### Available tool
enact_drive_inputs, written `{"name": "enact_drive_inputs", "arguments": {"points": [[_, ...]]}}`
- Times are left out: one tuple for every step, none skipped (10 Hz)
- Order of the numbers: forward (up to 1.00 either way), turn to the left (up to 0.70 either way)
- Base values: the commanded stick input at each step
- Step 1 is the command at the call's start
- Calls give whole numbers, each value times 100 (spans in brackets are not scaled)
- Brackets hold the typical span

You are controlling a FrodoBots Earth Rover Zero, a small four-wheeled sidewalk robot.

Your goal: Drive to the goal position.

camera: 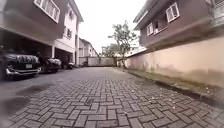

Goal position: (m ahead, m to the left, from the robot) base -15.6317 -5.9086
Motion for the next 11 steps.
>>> {"name": "enact_drive_inputs", "arguments": {"points": [[6, 13], [6, 13], [6, 30], [5, 50], [5, 50], [5, 50], [5, 50], [5, 50], [5, 50], [5, 50], [5, 50]]}}
